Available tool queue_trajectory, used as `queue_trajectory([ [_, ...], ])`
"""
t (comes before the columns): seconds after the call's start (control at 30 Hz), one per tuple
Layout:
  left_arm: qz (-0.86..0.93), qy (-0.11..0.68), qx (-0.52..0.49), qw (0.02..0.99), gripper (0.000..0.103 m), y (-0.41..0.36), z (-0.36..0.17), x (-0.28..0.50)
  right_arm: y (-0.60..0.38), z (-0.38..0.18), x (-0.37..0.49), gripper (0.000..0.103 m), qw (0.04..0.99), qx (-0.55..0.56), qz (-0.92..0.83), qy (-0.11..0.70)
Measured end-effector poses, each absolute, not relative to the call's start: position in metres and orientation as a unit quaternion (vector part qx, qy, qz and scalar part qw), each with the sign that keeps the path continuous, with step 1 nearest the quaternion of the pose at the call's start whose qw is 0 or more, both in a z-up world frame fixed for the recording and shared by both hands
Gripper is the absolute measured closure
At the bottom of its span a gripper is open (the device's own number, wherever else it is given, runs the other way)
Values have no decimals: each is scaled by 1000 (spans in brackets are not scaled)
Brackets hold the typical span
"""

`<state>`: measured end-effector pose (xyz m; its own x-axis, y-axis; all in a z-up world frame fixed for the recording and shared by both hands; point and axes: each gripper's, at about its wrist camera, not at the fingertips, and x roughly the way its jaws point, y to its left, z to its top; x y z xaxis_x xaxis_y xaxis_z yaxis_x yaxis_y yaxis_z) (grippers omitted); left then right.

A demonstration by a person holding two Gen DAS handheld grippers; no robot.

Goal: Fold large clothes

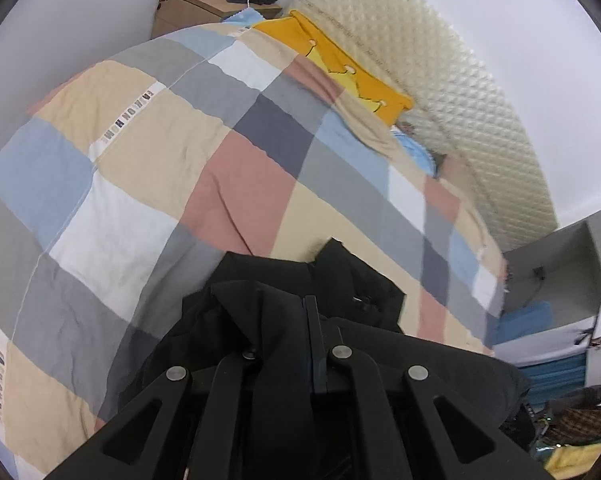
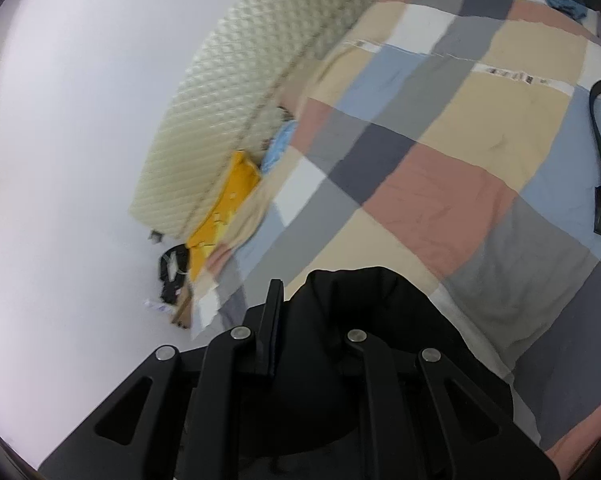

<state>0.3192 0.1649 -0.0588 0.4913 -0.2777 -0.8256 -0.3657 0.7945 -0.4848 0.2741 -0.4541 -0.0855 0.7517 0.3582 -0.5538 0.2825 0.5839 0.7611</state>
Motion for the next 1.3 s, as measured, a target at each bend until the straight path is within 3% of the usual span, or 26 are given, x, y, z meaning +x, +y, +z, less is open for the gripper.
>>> queue_trajectory([
  [0.37,89,544,-317,771,96,155,-129,404,-444,-142,361,87,798,398,-34,451],
  [0.5,90,552,-359,747,95,158,-164,437,-443,-173,392,87,785,384,-48,484],
  [0.9,77,561,-376,733,94,147,-205,462,-449,-255,418,86,751,413,-19,515],
  [1.13,56,584,-357,727,92,155,-175,428,-454,-230,387,69,759,433,17,487],
  [1.2,43,584,-374,720,90,166,-159,412,-458,-222,376,58,754,447,40,479],
  [1.27,35,569,-387,725,84,178,-135,393,-460,-214,367,40,754,450,64,474],
  [1.3,30,564,-387,729,77,182,-125,387,-460,-206,361,37,758,444,67,473],
])
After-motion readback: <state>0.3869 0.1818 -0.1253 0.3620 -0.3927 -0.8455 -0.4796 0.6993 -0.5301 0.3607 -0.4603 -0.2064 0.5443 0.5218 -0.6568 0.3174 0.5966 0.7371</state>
